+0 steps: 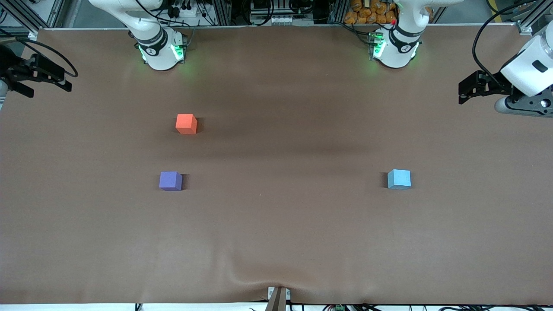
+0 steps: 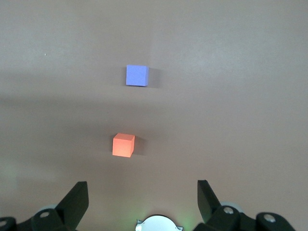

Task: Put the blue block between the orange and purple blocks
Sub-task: 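Reach the left gripper down to the light blue block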

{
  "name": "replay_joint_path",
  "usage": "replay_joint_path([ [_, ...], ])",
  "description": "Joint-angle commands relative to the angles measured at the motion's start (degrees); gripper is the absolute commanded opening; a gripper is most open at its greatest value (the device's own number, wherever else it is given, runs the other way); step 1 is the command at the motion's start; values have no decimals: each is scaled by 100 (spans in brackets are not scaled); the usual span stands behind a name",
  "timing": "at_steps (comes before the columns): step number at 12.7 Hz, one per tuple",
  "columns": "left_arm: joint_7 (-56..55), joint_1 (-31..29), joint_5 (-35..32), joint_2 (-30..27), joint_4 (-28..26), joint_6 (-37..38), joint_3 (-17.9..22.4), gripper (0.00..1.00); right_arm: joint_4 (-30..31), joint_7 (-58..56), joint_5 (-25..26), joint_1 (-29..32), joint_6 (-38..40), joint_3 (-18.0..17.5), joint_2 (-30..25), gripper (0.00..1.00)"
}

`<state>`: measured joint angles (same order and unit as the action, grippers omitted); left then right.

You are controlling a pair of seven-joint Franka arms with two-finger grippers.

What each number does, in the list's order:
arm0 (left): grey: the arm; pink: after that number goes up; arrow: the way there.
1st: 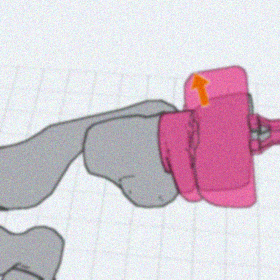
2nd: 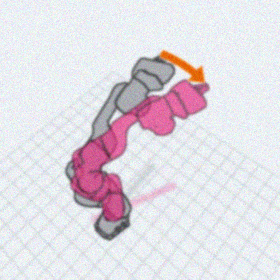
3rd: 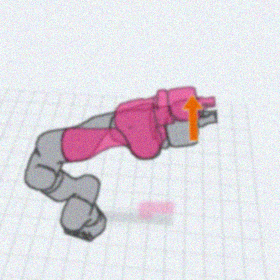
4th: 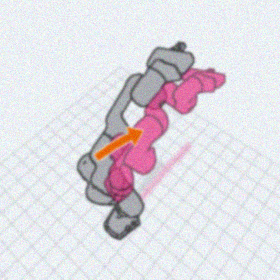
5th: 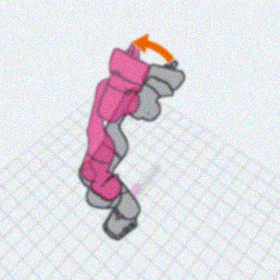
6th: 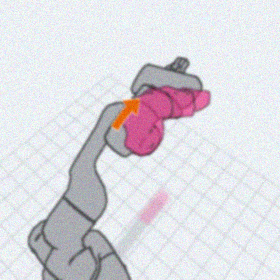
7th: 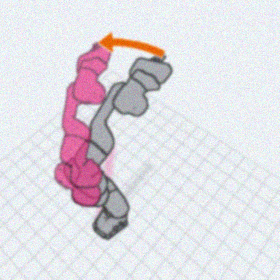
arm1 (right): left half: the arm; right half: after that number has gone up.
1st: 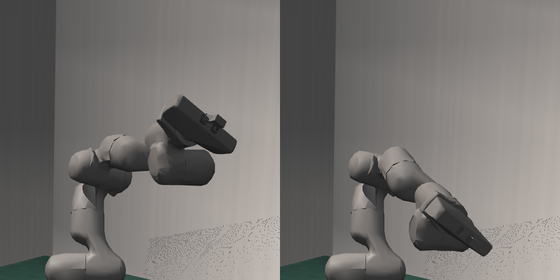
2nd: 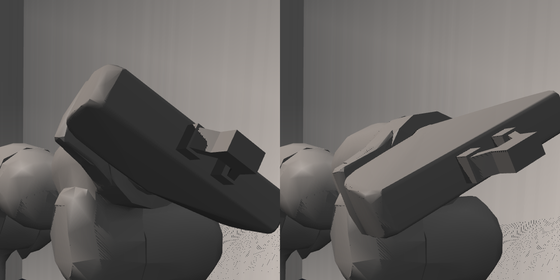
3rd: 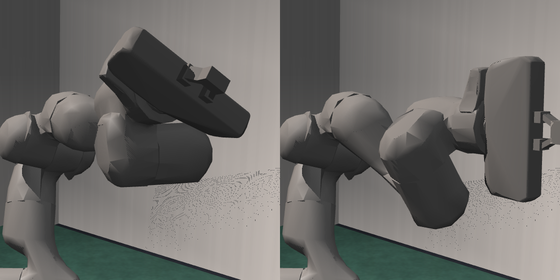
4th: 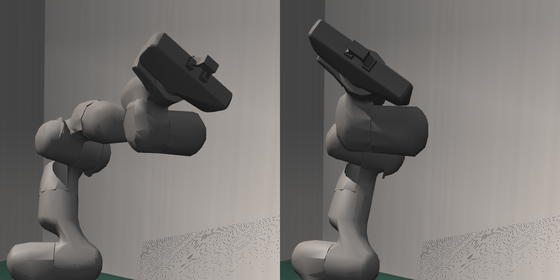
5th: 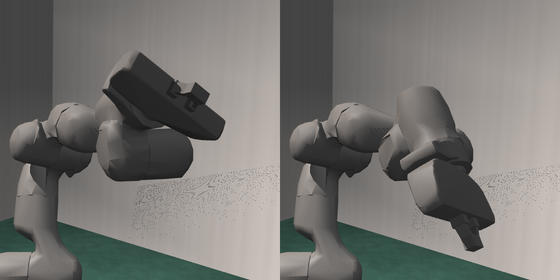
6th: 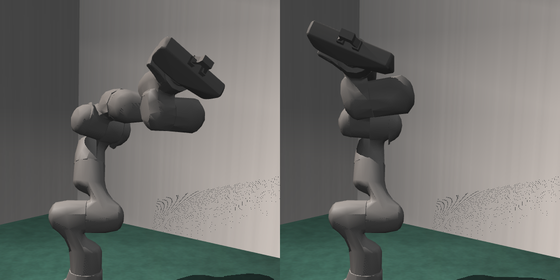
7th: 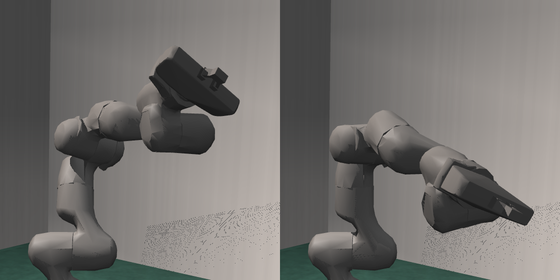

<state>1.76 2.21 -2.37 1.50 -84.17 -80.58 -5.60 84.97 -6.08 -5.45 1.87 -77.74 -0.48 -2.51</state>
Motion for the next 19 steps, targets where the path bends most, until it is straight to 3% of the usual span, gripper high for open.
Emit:
replay_joint_path([
  [1, -44, -36, 122, -71, 32, 122, 6, 100, 28, -78, -87, 138, 75, -31, -57, 100],
  [4, -79, -36, 105, 121, 32, 113, 15, 100, 37, -78, -87, 225, 93, -31, -57, 100],
  [7, -106, -53, 105, 849, 50, -140, 24, 100, 28, -69, -96, 235, 110, -40, -48, 100],
  [10, -27, -247, 70, 1544, -239, -1035, 6, 100, 37, -69, -96, 243, 145, -40, -48, 100],
  [13, -26, -203, 78, 1791, -1073, -2431, -11, 100, 37, -69, -96, 244, 172, -40, -48, 100],
  [19, -376, -107, 43, 2784, -1681, -4077, -11, 100, 37, -69, -96, 243, 172, -40, -48, 100],
])
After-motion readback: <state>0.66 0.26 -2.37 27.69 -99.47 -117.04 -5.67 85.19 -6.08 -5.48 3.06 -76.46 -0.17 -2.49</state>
